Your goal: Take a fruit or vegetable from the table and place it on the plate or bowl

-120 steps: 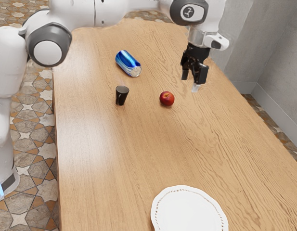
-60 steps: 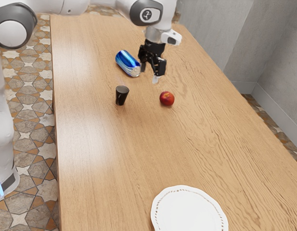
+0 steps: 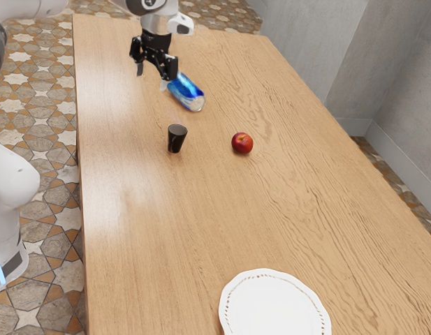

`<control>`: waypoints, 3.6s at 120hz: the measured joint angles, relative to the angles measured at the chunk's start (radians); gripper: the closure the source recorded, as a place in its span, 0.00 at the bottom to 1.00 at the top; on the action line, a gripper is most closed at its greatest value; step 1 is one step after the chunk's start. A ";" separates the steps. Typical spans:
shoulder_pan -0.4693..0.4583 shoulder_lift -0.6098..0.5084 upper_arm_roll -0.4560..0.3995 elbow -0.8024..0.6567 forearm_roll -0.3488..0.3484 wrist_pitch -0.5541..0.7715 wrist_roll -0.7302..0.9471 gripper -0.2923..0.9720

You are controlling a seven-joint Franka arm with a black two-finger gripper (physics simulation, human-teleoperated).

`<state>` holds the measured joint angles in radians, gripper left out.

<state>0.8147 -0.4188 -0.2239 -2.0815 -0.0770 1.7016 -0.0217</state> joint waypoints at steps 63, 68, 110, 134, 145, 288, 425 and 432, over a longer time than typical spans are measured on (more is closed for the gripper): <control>-0.527 0.310 0.128 0.156 0.068 0.170 -0.071 0.23; -0.531 0.322 0.127 0.171 0.068 0.176 -0.075 0.23; -0.540 0.460 0.127 0.269 0.063 0.256 -0.087 0.23; -0.544 0.500 0.128 0.297 0.062 0.274 -0.080 0.23; -0.544 0.532 0.129 0.319 0.061 0.288 -0.076 0.23; -0.621 0.595 0.152 0.441 -0.006 0.248 -0.031 0.23; -0.600 0.391 0.255 0.241 -0.028 0.177 0.103 0.23; -0.619 0.392 0.284 0.238 -0.027 0.182 0.109 0.23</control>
<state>0.1960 -0.0271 0.0596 -1.8436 -0.1043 1.8833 0.0874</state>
